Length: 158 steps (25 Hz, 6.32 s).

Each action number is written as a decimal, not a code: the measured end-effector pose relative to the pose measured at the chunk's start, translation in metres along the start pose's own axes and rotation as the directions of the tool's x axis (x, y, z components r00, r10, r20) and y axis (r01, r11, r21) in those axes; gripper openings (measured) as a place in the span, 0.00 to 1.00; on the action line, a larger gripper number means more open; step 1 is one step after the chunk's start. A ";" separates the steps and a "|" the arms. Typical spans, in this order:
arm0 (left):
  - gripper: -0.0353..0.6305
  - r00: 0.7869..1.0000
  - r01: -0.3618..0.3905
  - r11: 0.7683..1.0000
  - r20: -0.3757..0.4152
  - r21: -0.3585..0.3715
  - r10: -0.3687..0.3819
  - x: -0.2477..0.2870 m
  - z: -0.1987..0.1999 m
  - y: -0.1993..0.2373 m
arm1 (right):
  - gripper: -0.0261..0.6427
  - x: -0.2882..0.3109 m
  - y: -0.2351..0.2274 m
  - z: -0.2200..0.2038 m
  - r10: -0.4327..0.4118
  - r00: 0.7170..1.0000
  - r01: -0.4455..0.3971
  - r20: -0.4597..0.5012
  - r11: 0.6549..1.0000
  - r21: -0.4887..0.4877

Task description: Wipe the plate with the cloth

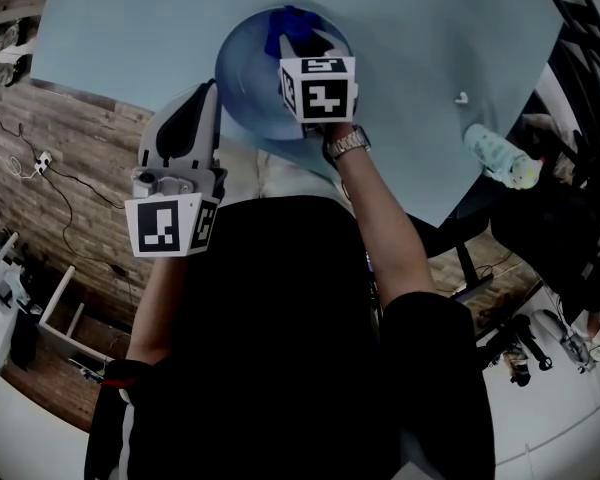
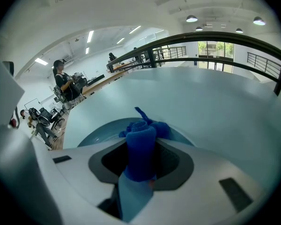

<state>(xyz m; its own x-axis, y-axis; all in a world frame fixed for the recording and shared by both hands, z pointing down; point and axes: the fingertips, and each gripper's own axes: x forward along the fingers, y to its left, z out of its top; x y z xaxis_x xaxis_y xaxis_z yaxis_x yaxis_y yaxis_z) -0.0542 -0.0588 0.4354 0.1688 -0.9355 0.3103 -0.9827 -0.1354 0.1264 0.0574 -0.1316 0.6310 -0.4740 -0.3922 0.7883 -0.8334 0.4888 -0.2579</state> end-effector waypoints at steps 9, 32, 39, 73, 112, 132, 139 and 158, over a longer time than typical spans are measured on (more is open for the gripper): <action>0.05 1.000 0.021 1.000 -0.001 0.002 -0.021 -0.001 0.000 -0.006 | 0.22 -0.012 -0.011 -0.003 -0.024 1.000 0.024 -0.002 1.000 0.020; 0.05 1.000 -0.012 1.000 -0.006 -0.011 0.012 -0.017 -0.005 0.025 | 0.22 0.006 0.082 -0.002 0.163 0.985 -0.168 -0.059 0.982 -0.088; 0.05 1.000 -0.024 1.000 -0.013 -0.015 0.024 -0.019 -0.009 0.038 | 0.22 0.016 0.087 -0.008 0.160 0.984 -0.166 -0.078 0.984 -0.069; 0.05 0.999 0.050 0.999 -0.020 0.003 -0.050 -0.001 -0.007 0.002 | 0.22 -0.010 0.002 -0.014 0.021 0.998 -0.018 -0.059 0.999 0.045; 0.05 0.995 0.102 0.995 -0.026 0.016 -0.101 -0.015 -0.004 0.038 | 0.22 -0.011 0.084 -0.022 0.016 0.994 -0.004 -0.107 0.994 0.105; 0.05 0.987 0.156 0.987 -0.043 0.030 -0.155 -0.017 -0.007 0.038 | 0.22 -0.003 0.087 -0.029 -0.007 0.996 0.020 -0.093 0.990 0.139; 0.05 0.985 0.166 0.986 -0.044 0.029 -0.164 -0.018 -0.008 0.026 | 0.22 -0.013 0.067 -0.039 -0.045 0.993 0.060 -0.110 0.988 0.143; 0.05 0.984 0.176 0.984 -0.035 0.032 -0.175 -0.011 -0.008 -0.003 | 0.22 -0.040 0.013 -0.050 -0.120 0.984 0.139 -0.128 0.978 0.155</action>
<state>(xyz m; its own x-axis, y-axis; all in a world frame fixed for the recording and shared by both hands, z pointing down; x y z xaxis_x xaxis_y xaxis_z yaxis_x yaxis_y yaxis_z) -0.0527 -0.0452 0.4387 0.3404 -0.8854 0.3164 -0.9397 -0.3083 0.1483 0.0798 -0.0704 0.6242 -0.3302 -0.3452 0.8785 -0.9253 0.3023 -0.2290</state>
